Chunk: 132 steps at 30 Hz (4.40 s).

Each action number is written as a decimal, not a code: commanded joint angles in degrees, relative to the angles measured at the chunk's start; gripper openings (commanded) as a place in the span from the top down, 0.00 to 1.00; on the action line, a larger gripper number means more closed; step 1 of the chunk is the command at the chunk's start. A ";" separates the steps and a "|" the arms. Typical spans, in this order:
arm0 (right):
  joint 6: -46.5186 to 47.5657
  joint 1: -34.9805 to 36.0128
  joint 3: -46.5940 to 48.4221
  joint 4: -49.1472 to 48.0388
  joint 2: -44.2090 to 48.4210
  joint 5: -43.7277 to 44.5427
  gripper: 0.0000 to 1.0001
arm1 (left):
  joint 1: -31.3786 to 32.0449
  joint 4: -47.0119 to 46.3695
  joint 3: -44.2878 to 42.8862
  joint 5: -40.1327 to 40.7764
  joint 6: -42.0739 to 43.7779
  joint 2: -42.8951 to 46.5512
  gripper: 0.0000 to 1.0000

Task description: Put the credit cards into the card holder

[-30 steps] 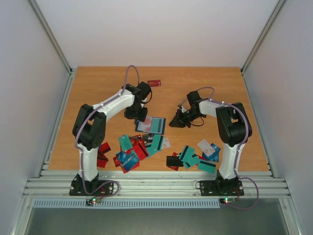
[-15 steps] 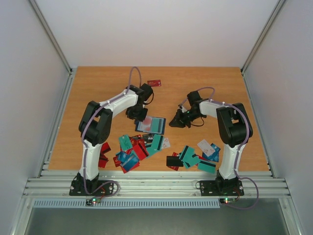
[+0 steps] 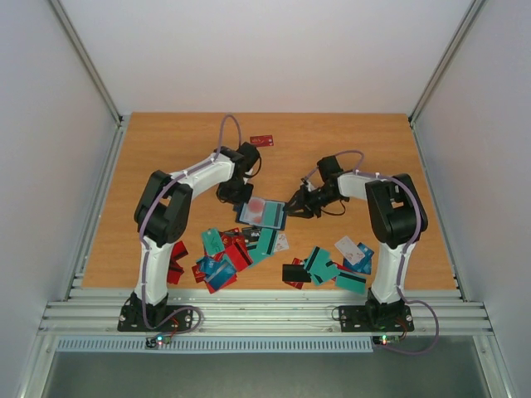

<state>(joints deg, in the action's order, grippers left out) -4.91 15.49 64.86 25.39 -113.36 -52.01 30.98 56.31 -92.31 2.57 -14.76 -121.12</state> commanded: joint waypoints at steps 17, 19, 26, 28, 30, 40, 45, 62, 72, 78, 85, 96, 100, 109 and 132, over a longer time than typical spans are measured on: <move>0.34 0.52 -2.64 0.54 -1.55 0.15 0.54 | 0.29 -3.83 3.38 -10.52 -5.18 0.80 0.99; -0.07 0.51 -2.85 -0.80 -1.82 -0.99 0.54 | 0.24 -4.17 4.06 -11.27 -5.31 0.80 1.00; -1.76 0.51 -2.71 -4.81 -0.33 -4.76 0.54 | 0.29 -4.79 5.21 -12.64 -5.27 0.93 1.00; -2.82 0.51 -2.80 -6.85 -0.06 -6.63 0.54 | 0.23 -4.96 5.21 -13.14 -5.36 0.97 1.00; -3.90 0.51 -2.94 -8.29 -0.02 -8.33 0.54 | 0.27 -4.98 4.93 -13.78 -5.43 0.95 1.00; -6.01 0.89 -4.13 -9.99 2.98 -9.24 0.56 | 0.25 -4.81 4.16 -14.85 -6.11 1.40 1.00; -7.02 1.64 -3.59 -10.90 3.21 -9.94 0.56 | 0.25 -4.66 3.64 -15.14 -6.33 1.37 1.00; -6.61 3.98 -0.25 -7.31 3.75 -9.23 0.57 | 0.24 -3.84 2.45 -14.70 -6.85 1.15 1.00; -6.23 6.10 3.45 -5.40 2.09 -8.80 0.57 | 0.26 -3.72 2.36 -14.91 -7.06 1.72 1.00; -6.10 7.29 5.74 -4.89 0.37 -9.14 0.57 | 0.24 -4.03 2.33 -16.23 -8.01 2.11 1.00; -6.28 7.98 9.26 -5.01 -3.21 -9.97 0.56 | 0.25 -5.59 2.78 -19.26 -9.44 2.48 1.00; -8.04 8.03 11.00 -7.17 -8.34 -10.88 0.50 | -0.29 -9.92 5.97 -24.80 -10.81 4.02 1.00; -7.50 7.93 12.13 -5.53 -9.98 -9.40 0.49 | -0.90 -10.94 7.15 -25.66 -10.81 4.77 1.00; -5.21 6.40 12.48 -3.10 -11.70 -7.37 0.49 | -2.71 -14.14 10.76 -28.33 -11.86 7.91 0.99; -5.42 5.43 10.18 -5.79 -10.05 -7.60 0.52 | -3.03 -15.76 8.32 -35.96 -11.78 5.13 0.94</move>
<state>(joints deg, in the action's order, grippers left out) -10.24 21.26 76.60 21.47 -123.68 -61.73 27.92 41.98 -81.38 -30.13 -26.59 -114.50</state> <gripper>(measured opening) 0.479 0.063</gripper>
